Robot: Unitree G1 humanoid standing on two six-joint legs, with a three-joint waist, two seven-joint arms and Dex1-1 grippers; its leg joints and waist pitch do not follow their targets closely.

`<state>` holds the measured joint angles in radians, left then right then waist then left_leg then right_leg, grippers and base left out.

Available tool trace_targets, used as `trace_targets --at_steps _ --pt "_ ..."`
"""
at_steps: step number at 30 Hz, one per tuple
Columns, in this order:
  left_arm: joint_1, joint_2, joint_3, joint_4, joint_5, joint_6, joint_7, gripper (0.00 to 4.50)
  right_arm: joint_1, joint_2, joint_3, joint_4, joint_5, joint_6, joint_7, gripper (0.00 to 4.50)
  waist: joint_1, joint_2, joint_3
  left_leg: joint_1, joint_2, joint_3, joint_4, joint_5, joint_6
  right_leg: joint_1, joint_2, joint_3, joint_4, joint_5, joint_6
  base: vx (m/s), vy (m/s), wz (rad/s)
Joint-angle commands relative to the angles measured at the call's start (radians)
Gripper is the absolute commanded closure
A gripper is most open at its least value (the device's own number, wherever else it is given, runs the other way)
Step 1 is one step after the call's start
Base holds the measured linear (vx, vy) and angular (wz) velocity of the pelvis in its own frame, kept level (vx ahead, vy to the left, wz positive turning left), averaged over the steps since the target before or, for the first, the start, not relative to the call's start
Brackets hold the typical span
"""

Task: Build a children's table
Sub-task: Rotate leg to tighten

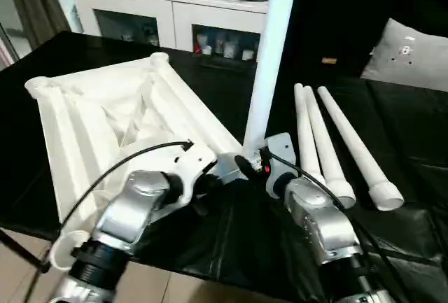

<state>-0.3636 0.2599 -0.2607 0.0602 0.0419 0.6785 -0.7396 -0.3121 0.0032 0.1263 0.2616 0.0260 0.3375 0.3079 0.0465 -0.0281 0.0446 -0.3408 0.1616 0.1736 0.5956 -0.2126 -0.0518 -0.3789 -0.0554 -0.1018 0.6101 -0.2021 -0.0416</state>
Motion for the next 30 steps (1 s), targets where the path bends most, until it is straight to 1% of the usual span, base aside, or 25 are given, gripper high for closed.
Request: trace_targets --at_steps 1,2,3,4,5,6,7,8,9,10,12,13,14,15,16,17,18,20,22,23,25,26,28,29,30 --pt "-0.057 -0.046 0.001 -0.003 -0.003 -0.052 0.077 4.50 0.016 0.086 0.112 0.000 0.043 -0.007 0.084 1.03 0.003 0.002 -0.050 -0.007 0.071 -0.032 -0.070 -0.126 0.036 0.043 -0.110 0.079 -0.091 -0.280 -0.117 0.000 0.000 0.00" --pt "-0.057 -0.045 0.000 -0.004 -0.003 -0.053 0.075 4.50 0.016 0.086 0.108 -0.001 0.045 -0.006 0.083 0.91 0.003 0.003 -0.051 -0.008 0.073 -0.032 -0.070 -0.109 0.041 0.044 -0.109 0.079 -0.087 -0.249 -0.125 0.000 0.000 0.00" --pt "-0.054 -0.033 -0.007 -0.006 0.003 -0.068 0.066 4.50 0.015 0.077 0.104 -0.002 0.039 -0.018 0.086 0.78 0.003 0.005 -0.050 -0.009 0.074 -0.032 -0.071 -0.106 0.042 0.044 -0.109 0.078 -0.086 -0.239 -0.129 0.000 0.000 0.00" --pt "-0.048 -0.017 -0.012 -0.011 0.005 -0.069 0.048 4.50 0.015 0.060 0.102 -0.006 0.033 -0.027 0.096 0.68 0.003 0.009 -0.049 -0.009 0.074 -0.032 -0.071 -0.109 0.043 0.044 -0.108 0.078 -0.086 -0.232 -0.135 0.000 0.000 0.00" --pt "-0.044 -0.008 -0.016 -0.017 0.006 -0.065 0.040 4.50 0.014 0.050 0.101 -0.006 0.029 -0.034 0.100 0.61 0.001 0.008 -0.048 -0.009 0.075 -0.032 -0.072 -0.123 0.042 0.043 -0.108 0.078 -0.088 -0.244 -0.137 0.000 0.000 0.00" --pt "-0.038 0.012 -0.021 -0.018 0.007 -0.086 0.021 4.50 0.015 0.030 0.097 -0.015 0.031 -0.047 0.119 0.54 0.003 0.015 -0.048 -0.007 0.074 -0.033 -0.072 -0.131 0.039 0.043 -0.109 0.078 -0.088 -0.252 -0.137 0.000 0.000 0.00" --pt "-0.032 0.028 -0.023 -0.020 0.004 -0.093 0.001 4.50 0.016 0.010 0.095 -0.026 0.036 -0.050 0.143 0.43 0.002 0.013 -0.047 -0.009 0.074 -0.032 -0.072 -0.146 0.039 0.044 -0.109 0.078 -0.092 -0.270 -0.132 0.000 0.000 0.00" --pt "-0.025 0.053 -0.027 -0.018 0.003 -0.118 -0.028 4.50 0.019 -0.023 0.095 -0.043 0.043 -0.062 0.186 0.21 0.002 0.011 -0.047 -0.010 0.074 -0.033 -0.072 -0.145 0.039 0.046 -0.110 0.078 -0.092 -0.277 -0.128 0.000 0.000 0.00" --pt "-0.022 0.067 -0.031 -0.017 0.003 -0.142 -0.047 4.50 0.021 -0.037 0.091 -0.049 0.047 -0.069 0.201 0.21 0.004 0.013 -0.047 -0.009 0.074 -0.033 -0.072 -0.146 0.040 0.045 -0.109 0.077 -0.093 -0.278 -0.127 0.000 0.000 0.00" --pt "-0.019 0.079 -0.032 -0.016 -0.002 -0.150 -0.066 4.50 0.023 -0.051 0.085 -0.055 0.055 -0.075 0.222 0.07 0.002 0.012 -0.048 -0.012 0.075 -0.032 -0.071 -0.138 0.045 0.046 -0.109 0.079 -0.091 -0.264 -0.126 0.000 0.000 0.00" --pt "-0.016 0.095 -0.034 -0.012 -0.006 -0.171 -0.091 4.50 0.025 -0.070 0.082 -0.062 0.062 -0.090 0.251 0.03 0.004 0.014 -0.049 -0.012 0.075 -0.033 -0.070 -0.127 0.050 0.045 -0.110 0.078 -0.089 -0.246 -0.133 0.000 0.000 0.00" --pt "-0.011 0.131 -0.046 0.001 -0.011 -0.236 -0.151 4.50 0.026 -0.115 0.078 -0.069 0.070 -0.109 0.307 0.03 0.004 0.004 -0.048 -0.012 0.074 -0.032 -0.070 -0.125 0.056 0.045 -0.109 0.077 -0.090 -0.243 -0.135 0.000 0.000 0.00" --pt "-0.011 0.131 -0.046 0.001 -0.011 -0.236 -0.151 4.50 0.026 -0.115 0.078 -0.069 0.070 -0.109 0.307 0.03 0.004 0.005 -0.047 -0.012 0.075 -0.032 -0.070 -0.126 0.060 0.047 -0.109 0.078 -0.089 -0.249 -0.134 0.000 0.000 0.00" --pt "-0.007 0.161 -0.059 0.009 -0.017 -0.274 -0.191 4.50 0.028 -0.149 0.080 -0.077 0.081 -0.120 0.365 0.03 0.005 0.011 -0.048 -0.011 0.076 -0.032 -0.070 -0.122 0.059 0.044 -0.109 0.077 -0.087 -0.243 -0.140 0.000 0.000 0.00" --pt "-0.005 0.178 -0.067 0.013 -0.021 -0.295 -0.216 4.50 0.029 -0.168 0.080 -0.083 0.089 -0.122 0.401 0.03 0.006 0.010 -0.048 -0.010 0.076 -0.031 -0.070 -0.127 0.061 0.044 -0.108 0.077 -0.088 -0.245 -0.140 0.000 0.000 0.00" --pt "-0.001 0.221 -0.086 0.025 -0.025 -0.342 -0.275 4.50 0.029 -0.213 0.085 -0.098 0.109 -0.121 0.485 0.03 0.009 0.010 -0.047 -0.010 0.077 -0.032 -0.070 -0.131 0.065 0.046 -0.109 0.077 -0.087 -0.243 -0.140 0.000 0.000 0.00" --pt "0.000 0.238 -0.093 0.031 -0.023 -0.362 -0.296 4.50 0.028 -0.230 0.087 -0.103 0.116 -0.119 0.513 0.03 0.010 0.011 -0.047 -0.010 0.079 -0.031 -0.070 -0.131 0.070 0.045 -0.110 0.079 -0.084 -0.233 -0.142 0.000 0.000 0.00" --pt "0.000 0.255 -0.098 0.038 -0.023 -0.380 -0.321 4.50 0.026 -0.249 0.092 -0.109 0.126 -0.114 0.548 0.03 0.013 0.011 -0.046 -0.007 0.079 -0.031 -0.070 -0.134 0.071 0.043 -0.108 0.077 -0.085 -0.233 -0.145 0.000 0.000 0.00" --pt "-0.002 0.288 -0.103 0.054 -0.027 -0.423 -0.378 4.50 0.016 -0.286 0.100 -0.107 0.135 -0.119 0.609 0.03 0.018 0.012 -0.047 -0.005 0.082 -0.030 -0.071 -0.127 0.063 0.042 -0.111 0.079 -0.083 -0.226 -0.156 0.000 0.000 0.00" --pt "-0.004 0.296 -0.104 0.058 -0.029 -0.433 -0.392 4.50 0.013 -0.296 0.102 -0.105 0.136 -0.122 0.621 0.03 0.019 0.007 -0.047 -0.007 0.081 -0.031 -0.071 -0.122 0.063 0.044 -0.111 0.078 -0.080 -0.224 -0.158 0.000 0.000 0.00" --pt "-0.008 0.313 -0.104 0.068 -0.036 -0.457 -0.425 4.50 0.006 -0.315 0.105 -0.100 0.140 -0.128 0.650 0.03 0.020 0.008 -0.046 -0.004 0.082 -0.030 -0.071 -0.132 0.059 0.042 -0.112 0.078 -0.082 -0.235 -0.159 0.000 0.000 0.00" --pt "-0.011 0.326 -0.107 0.076 -0.041 -0.473 -0.451 4.50 0.002 -0.330 0.107 -0.098 0.149 -0.127 0.686 0.03 0.021 0.006 -0.046 -0.004 0.081 -0.030 -0.072 -0.141 0.056 0.043 -0.112 0.078 -0.083 -0.251 -0.156 0.000 0.000 0.00" --pt "-0.016 0.342 -0.112 0.084 -0.048 -0.494 -0.479 4.50 -0.002 -0.347 0.111 -0.097 0.161 -0.122 0.724 0.03 0.022 0.006 -0.046 -0.004 0.082 -0.030 -0.072 -0.143 0.054 0.042 -0.113 0.078 -0.084 -0.260 -0.153 0.000 0.000 0.00" --pt "-0.018 0.347 -0.114 0.087 -0.052 -0.503 -0.489 4.50 -0.005 -0.353 0.113 -0.096 0.164 -0.122 0.739 0.18 0.025 0.003 -0.046 -0.005 0.081 -0.029 -0.071 -0.139 0.054 0.043 -0.114 0.079 -0.084 -0.270 -0.149 0.000 0.000 0.00" --pt "-0.019 0.351 -0.114 0.090 -0.056 -0.508 -0.499 4.50 -0.007 -0.356 0.113 -0.095 0.169 -0.119 0.749 0.18 0.025 0.003 -0.046 -0.005 0.081 -0.029 -0.071 -0.139 0.054 0.043 -0.114 0.079 -0.084 -0.270 -0.149 0.000 0.000 0.00"
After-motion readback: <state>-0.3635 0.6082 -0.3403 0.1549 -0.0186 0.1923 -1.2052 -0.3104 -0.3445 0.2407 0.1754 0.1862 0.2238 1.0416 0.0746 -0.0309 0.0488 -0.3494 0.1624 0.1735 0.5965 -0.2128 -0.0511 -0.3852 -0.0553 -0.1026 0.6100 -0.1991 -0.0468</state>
